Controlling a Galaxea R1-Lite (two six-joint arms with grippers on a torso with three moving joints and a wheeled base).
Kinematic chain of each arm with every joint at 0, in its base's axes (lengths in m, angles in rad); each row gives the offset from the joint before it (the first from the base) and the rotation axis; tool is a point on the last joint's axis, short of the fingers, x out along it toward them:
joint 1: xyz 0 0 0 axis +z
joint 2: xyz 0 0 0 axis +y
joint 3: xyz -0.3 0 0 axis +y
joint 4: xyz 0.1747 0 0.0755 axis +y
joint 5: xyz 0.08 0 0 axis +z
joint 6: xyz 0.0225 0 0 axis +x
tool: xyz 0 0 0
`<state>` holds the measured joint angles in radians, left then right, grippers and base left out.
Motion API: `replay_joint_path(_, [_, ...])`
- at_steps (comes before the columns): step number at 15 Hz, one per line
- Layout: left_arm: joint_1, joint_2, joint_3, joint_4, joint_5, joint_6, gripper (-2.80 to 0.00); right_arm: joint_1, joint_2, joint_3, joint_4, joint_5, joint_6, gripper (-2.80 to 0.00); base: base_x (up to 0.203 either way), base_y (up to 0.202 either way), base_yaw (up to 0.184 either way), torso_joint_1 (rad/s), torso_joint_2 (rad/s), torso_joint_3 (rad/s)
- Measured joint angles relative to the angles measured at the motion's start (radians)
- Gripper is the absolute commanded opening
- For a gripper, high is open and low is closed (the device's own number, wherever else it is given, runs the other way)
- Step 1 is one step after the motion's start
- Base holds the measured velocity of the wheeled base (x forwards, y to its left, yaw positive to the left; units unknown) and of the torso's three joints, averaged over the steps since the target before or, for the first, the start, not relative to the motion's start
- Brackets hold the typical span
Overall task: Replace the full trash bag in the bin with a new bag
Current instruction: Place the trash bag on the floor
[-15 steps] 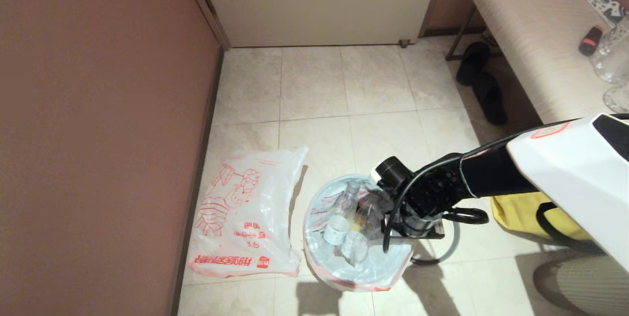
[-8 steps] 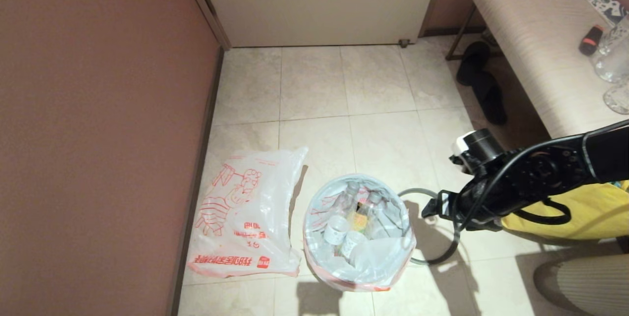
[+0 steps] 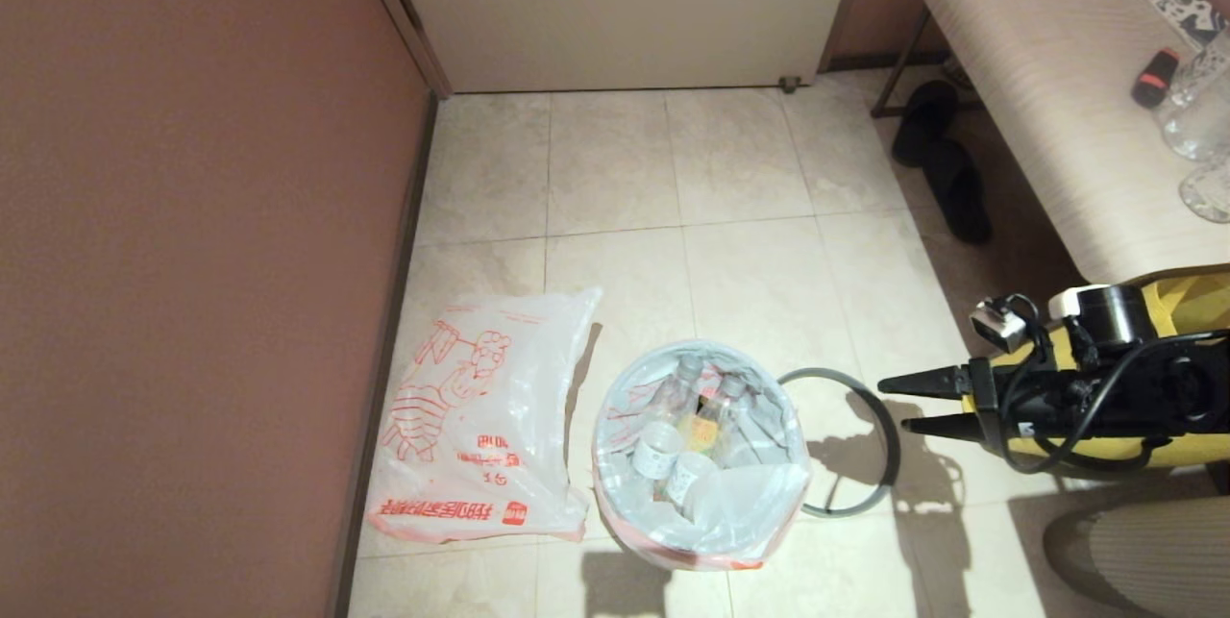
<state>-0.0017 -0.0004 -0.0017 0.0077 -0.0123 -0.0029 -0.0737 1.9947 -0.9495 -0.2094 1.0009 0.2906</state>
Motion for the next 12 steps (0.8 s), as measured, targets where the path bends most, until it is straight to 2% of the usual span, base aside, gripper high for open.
replay_joint_path(1, [0.0,0.0,0.0,0.0,0.0,0.0,-2.8,0.015,0.022,0.015,-0.016,0.036,-0.015,0.0,0.0,0.0,0.0,0.0,0.0,0.0])
replay_joint_path(2, [0.0,0.0,0.0,0.0,0.0,0.0,-2.8,0.032,0.041,0.028,-0.017,0.02,-0.041,0.0,0.0,0.0,0.0,0.0,0.0,0.0])
replay_joint_path(3, [0.0,0.0,0.0,0.0,0.0,0.0,-2.8,0.045,0.053,0.033,-0.018,-0.035,-0.056,0.0,0.0,0.0,0.0,0.0,0.0,0.0])
replay_joint_path(5, [0.0,0.0,0.0,0.0,0.0,0.0,-2.8,0.069,0.071,0.035,-0.019,-0.2,-0.064,0.0,0.0,0.0,0.0,0.0,0.0,0.0])
replay_joint_path(8, [0.0,0.0,0.0,0.0,0.0,0.0,-2.8,0.126,0.082,0.043,-0.021,-0.532,-0.118,0.0,0.0,0.0,0.0,0.0,0.0,0.0])
replay_joint_path(9, [0.0,0.0,0.0,0.0,0.0,0.0,-2.8,0.145,0.089,0.047,-0.022,-0.617,-0.138,0.0,0.0,0.0,0.0,0.0,0.0,0.0])
replay_joint_path(10, [0.0,0.0,0.0,0.0,0.0,0.0,-2.8,0.162,0.098,0.049,-0.026,-0.672,-0.145,0.0,0.0,0.0,0.0,0.0,0.0,0.0])
replay_joint_path(12, [0.0,0.0,0.0,0.0,0.0,0.0,-2.8,0.183,0.116,0.048,-0.028,-0.693,-0.147,0.0,0.0,0.0,0.0,0.0,0.0,0.0])
